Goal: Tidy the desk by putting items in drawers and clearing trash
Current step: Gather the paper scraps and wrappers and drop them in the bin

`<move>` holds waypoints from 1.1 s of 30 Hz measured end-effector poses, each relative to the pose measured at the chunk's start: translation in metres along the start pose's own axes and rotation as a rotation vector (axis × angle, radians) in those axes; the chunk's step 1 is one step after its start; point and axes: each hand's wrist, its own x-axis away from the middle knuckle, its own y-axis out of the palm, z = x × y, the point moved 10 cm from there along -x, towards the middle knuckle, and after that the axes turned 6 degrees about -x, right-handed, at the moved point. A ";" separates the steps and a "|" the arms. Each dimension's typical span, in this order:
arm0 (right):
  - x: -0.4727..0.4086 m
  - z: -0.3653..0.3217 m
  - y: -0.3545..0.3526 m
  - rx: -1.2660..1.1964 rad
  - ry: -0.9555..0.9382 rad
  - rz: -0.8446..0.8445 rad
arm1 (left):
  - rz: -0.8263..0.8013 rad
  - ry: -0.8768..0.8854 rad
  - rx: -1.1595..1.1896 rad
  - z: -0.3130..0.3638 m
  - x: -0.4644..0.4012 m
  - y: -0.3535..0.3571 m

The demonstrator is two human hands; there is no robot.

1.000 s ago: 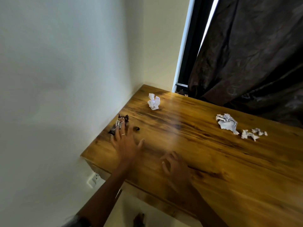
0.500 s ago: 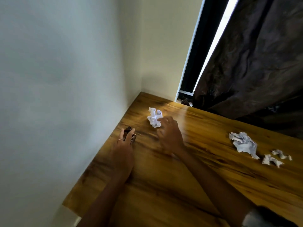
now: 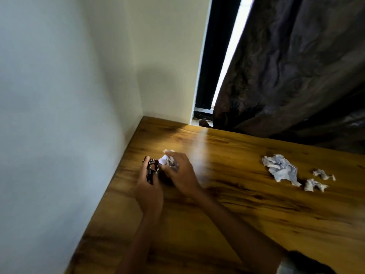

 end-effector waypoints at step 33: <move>0.060 0.102 -0.258 0.385 0.183 0.069 | -0.399 -0.603 0.632 0.067 0.153 0.205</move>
